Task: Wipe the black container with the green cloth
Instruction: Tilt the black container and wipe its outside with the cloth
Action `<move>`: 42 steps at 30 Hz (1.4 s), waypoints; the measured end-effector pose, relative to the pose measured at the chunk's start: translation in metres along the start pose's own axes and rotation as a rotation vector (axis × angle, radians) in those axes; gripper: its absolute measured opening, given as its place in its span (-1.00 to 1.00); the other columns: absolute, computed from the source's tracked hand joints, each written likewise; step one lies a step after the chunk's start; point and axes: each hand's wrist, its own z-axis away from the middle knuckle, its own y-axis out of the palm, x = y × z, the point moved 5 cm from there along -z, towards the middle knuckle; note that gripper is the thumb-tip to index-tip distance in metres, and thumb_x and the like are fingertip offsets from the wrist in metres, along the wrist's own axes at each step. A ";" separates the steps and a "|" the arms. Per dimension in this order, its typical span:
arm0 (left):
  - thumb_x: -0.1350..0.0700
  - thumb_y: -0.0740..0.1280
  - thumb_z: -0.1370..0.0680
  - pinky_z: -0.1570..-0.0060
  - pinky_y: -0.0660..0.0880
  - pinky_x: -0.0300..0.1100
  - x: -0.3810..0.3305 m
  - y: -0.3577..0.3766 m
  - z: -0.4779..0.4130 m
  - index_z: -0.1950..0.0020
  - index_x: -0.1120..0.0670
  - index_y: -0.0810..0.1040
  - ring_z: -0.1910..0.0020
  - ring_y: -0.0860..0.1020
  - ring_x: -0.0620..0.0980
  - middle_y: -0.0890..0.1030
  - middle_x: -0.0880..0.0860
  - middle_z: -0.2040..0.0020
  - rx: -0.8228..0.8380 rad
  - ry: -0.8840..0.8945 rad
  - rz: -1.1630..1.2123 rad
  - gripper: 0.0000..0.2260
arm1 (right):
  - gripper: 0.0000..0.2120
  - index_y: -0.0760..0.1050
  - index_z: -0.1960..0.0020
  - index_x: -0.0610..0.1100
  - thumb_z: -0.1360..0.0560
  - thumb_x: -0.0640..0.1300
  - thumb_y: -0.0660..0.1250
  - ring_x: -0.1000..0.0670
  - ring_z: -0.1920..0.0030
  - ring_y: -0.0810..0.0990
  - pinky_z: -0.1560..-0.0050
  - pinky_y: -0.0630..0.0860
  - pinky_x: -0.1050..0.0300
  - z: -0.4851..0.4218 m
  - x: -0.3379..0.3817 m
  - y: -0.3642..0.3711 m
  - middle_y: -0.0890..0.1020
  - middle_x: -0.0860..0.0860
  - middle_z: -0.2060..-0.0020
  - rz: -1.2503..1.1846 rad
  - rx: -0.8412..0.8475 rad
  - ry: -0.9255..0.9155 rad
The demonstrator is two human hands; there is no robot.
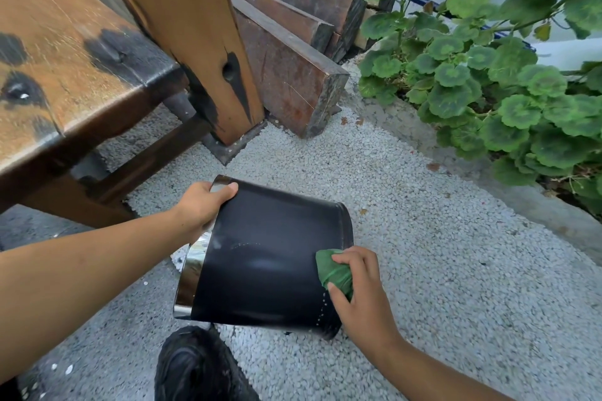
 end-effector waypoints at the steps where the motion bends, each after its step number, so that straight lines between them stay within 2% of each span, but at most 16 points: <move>1: 0.07 0.39 -0.61 0.28 0.63 -0.11 0.001 0.000 -0.001 -0.01 0.27 0.58 0.30 0.64 0.08 0.68 0.19 0.16 -0.008 -0.007 -0.002 -0.76 | -0.56 0.43 -0.21 0.10 -0.50 -0.32 0.43 0.33 -0.27 0.39 -0.16 0.40 0.48 -0.004 0.000 -0.001 0.32 0.23 -0.25 -0.026 -0.009 0.019; 3: 0.01 0.39 -0.60 0.52 0.45 -0.24 0.001 -0.002 -0.002 0.13 0.21 0.51 0.51 0.50 -0.03 0.57 0.12 0.37 -0.029 -0.034 -0.047 -0.72 | -0.54 0.47 -0.19 0.12 -0.49 -0.37 0.41 0.33 -0.23 0.43 -0.13 0.42 0.46 -0.014 -0.001 -0.004 0.38 0.23 -0.23 -0.080 -0.019 0.070; 5: -0.12 0.35 -0.59 0.53 0.29 -0.26 -0.005 0.002 -0.005 0.15 0.20 0.46 0.56 0.32 -0.06 0.42 0.14 0.37 0.014 -0.027 -0.084 -0.62 | -0.52 0.49 -0.15 0.16 -0.49 -0.39 0.39 0.30 -0.15 0.49 0.00 0.48 0.42 -0.028 -0.004 -0.012 0.42 0.23 -0.18 -0.096 -0.032 0.125; 8: -0.24 0.30 -0.58 -0.10 0.49 -0.20 -0.021 0.012 0.001 -0.22 0.23 0.54 0.05 0.53 0.01 0.56 0.11 -0.04 0.221 0.036 -0.088 -0.46 | -0.55 0.50 -0.14 0.17 -0.50 -0.37 0.38 0.18 -0.07 0.53 0.05 0.47 0.31 -0.053 -0.017 -0.029 0.49 0.14 -0.15 -0.123 -0.073 0.210; 9: -0.27 0.33 -0.54 -0.11 0.49 -0.13 -0.027 0.014 0.006 -0.22 0.21 0.53 -0.09 0.54 0.05 0.58 0.13 -0.08 0.274 0.084 -0.139 -0.44 | -0.57 0.52 -0.14 0.14 -0.50 -0.36 0.38 0.12 -0.06 0.55 0.02 0.50 0.22 -0.061 -0.024 -0.036 0.52 0.09 -0.14 -0.141 -0.085 0.240; 12: -0.24 0.44 -0.43 0.22 0.48 -0.14 -0.040 0.023 0.030 -0.15 0.17 0.46 0.03 0.56 0.10 0.55 0.17 0.04 0.438 0.213 -0.271 -0.46 | -0.61 0.56 -0.07 0.14 -0.49 -0.36 0.39 -0.01 0.00 0.60 0.03 0.57 0.04 -0.081 -0.046 -0.055 0.61 -0.01 -0.07 -0.200 -0.101 0.335; 15: 0.02 0.49 -0.52 0.01 0.61 -0.20 -0.023 0.043 0.057 -0.37 -0.15 0.39 -0.12 0.67 -0.05 0.69 -0.07 -0.19 0.645 0.186 -0.240 -0.52 | -0.62 0.57 -0.04 0.14 -0.49 -0.36 0.39 -0.06 0.05 0.61 0.09 0.59 0.01 -0.093 -0.055 -0.061 0.63 -0.05 -0.02 -0.233 -0.117 0.385; 18: 0.24 0.40 -0.58 0.06 0.61 -0.28 -0.016 0.054 0.064 -0.33 -0.05 0.46 -0.12 0.68 -0.06 0.71 -0.06 -0.15 0.526 0.190 -0.075 -0.63 | -0.63 0.57 -0.01 0.15 -0.49 -0.34 0.40 -0.06 0.07 0.62 0.15 0.60 0.02 -0.105 -0.051 -0.062 0.62 0.01 0.04 -0.206 -0.099 0.382; 22: 0.16 0.39 -0.59 0.01 0.60 -0.06 -0.057 0.037 0.041 -0.15 0.19 0.56 0.01 0.70 0.09 0.72 0.16 -0.04 0.337 0.176 -0.004 -0.83 | -0.71 0.61 -0.05 0.09 -0.48 -0.28 0.43 0.01 0.11 0.61 0.29 0.48 0.17 -0.141 -0.037 -0.064 0.62 0.05 0.05 -0.201 -0.042 0.382; 24: 0.00 0.46 -0.49 -0.27 0.47 0.12 -0.081 0.029 0.038 -0.18 0.18 0.57 -0.16 0.61 0.13 0.67 0.16 -0.15 0.370 0.170 -0.013 -0.64 | -0.74 0.61 -0.07 0.02 -0.48 -0.29 0.42 -0.03 0.08 0.61 0.22 0.52 0.11 -0.159 -0.030 -0.061 0.62 0.01 0.04 -0.199 -0.019 0.407; 26: -0.03 0.50 -0.43 -0.47 0.27 0.22 -0.090 0.028 0.039 -0.41 0.23 0.43 -0.40 0.46 0.18 0.53 0.18 -0.40 0.392 0.182 -0.075 -0.36 | -0.75 0.61 -0.10 -0.03 -0.49 -0.29 0.40 -0.08 0.02 0.61 0.03 0.61 -0.02 -0.170 -0.026 -0.056 0.63 -0.04 0.01 -0.194 -0.027 0.428; 28: 0.09 0.49 -0.51 -0.42 0.38 0.13 -0.086 0.029 0.032 -0.46 0.19 0.38 -0.36 0.51 0.14 0.56 0.14 -0.37 0.365 0.192 -0.116 -0.42 | -0.78 0.61 -0.10 -0.06 -0.49 -0.27 0.39 -0.12 -0.01 0.61 -0.09 0.60 -0.08 -0.177 -0.025 -0.050 0.64 -0.07 0.00 -0.174 -0.014 0.433; 32: 0.21 0.39 -0.59 0.14 0.61 -0.25 -0.083 0.029 0.017 -0.22 0.19 0.54 0.01 0.69 -0.01 0.71 0.13 -0.05 0.281 0.237 -0.170 -0.79 | -0.80 0.62 -0.12 -0.06 -0.50 -0.09 0.41 -0.11 0.00 0.64 -0.02 0.59 -0.03 -0.185 -0.024 -0.044 0.67 -0.09 -0.01 -0.190 0.080 0.452; 33: 0.21 0.39 -0.59 0.15 0.61 -0.25 -0.085 0.028 0.015 -0.23 0.21 0.54 0.00 0.69 0.01 0.71 0.14 -0.05 0.265 0.232 -0.169 -0.77 | -0.76 0.62 -0.15 -0.05 -0.51 -0.04 0.40 -0.11 0.00 0.65 -0.05 0.61 -0.05 -0.186 -0.023 -0.044 0.68 -0.08 -0.01 -0.200 0.093 0.461; 38: 0.13 0.41 -0.58 -0.34 0.46 0.16 -0.092 0.029 0.014 -0.43 0.24 0.41 -0.27 0.59 0.16 0.62 0.17 -0.29 0.226 0.188 -0.196 -0.54 | -0.83 0.61 -0.10 0.01 -0.55 0.02 0.37 -0.12 0.04 0.67 0.03 0.62 -0.04 -0.175 -0.024 -0.045 0.69 -0.07 0.02 -0.213 0.101 0.479; 42: 0.17 0.39 -0.59 -0.30 0.46 0.12 -0.101 0.033 0.005 -0.18 0.34 0.53 -0.05 0.63 0.13 0.66 0.31 -0.10 0.194 0.196 -0.230 -0.73 | -0.85 0.61 -0.08 0.04 -0.54 0.03 0.36 -0.09 0.02 0.67 -0.05 0.63 -0.09 -0.167 -0.019 -0.054 0.68 -0.03 0.01 -0.183 0.075 0.416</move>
